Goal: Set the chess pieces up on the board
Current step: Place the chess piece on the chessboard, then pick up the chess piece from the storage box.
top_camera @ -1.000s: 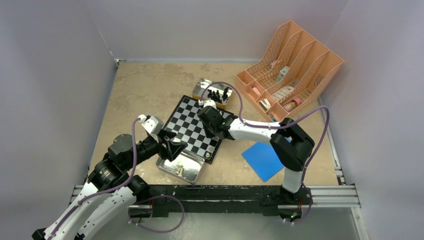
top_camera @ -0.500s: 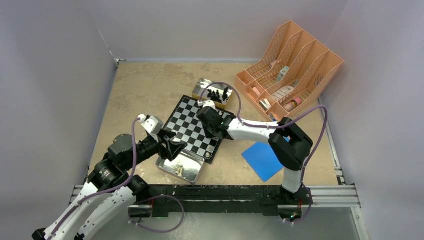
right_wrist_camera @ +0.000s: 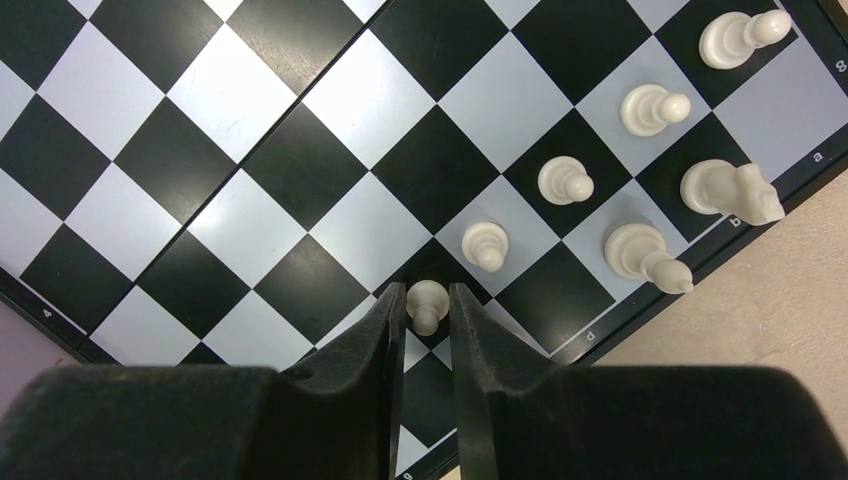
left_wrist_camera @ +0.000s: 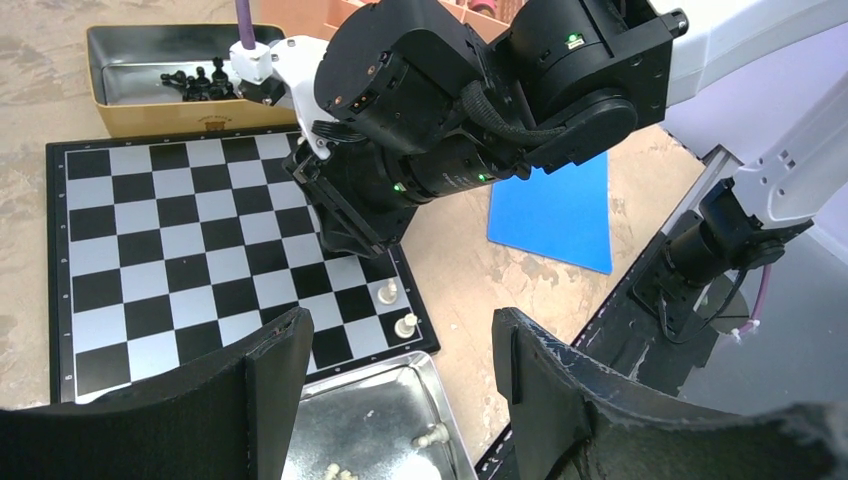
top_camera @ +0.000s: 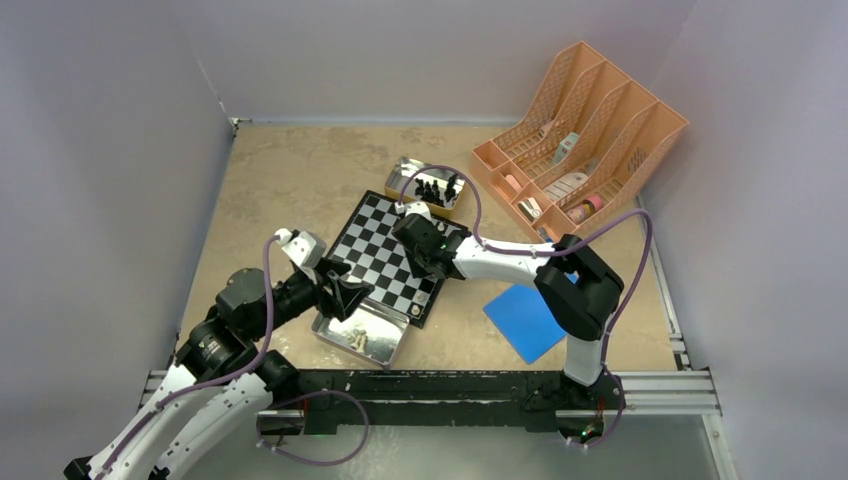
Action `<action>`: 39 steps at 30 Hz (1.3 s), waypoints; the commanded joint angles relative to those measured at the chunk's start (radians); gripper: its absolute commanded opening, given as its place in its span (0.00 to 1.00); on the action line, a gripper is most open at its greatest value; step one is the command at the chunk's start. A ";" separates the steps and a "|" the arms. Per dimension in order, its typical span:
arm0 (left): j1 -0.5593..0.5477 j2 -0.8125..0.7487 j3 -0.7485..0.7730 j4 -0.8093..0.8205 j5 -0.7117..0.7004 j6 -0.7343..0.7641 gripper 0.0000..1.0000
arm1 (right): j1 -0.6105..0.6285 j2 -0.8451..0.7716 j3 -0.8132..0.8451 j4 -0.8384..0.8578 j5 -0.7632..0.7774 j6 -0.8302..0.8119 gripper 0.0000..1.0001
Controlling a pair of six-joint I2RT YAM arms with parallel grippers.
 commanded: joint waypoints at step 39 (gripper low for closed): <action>0.004 0.803 0.260 -0.455 -0.136 -0.449 0.48 | 0.007 -0.724 -0.334 0.269 -0.070 -0.029 0.44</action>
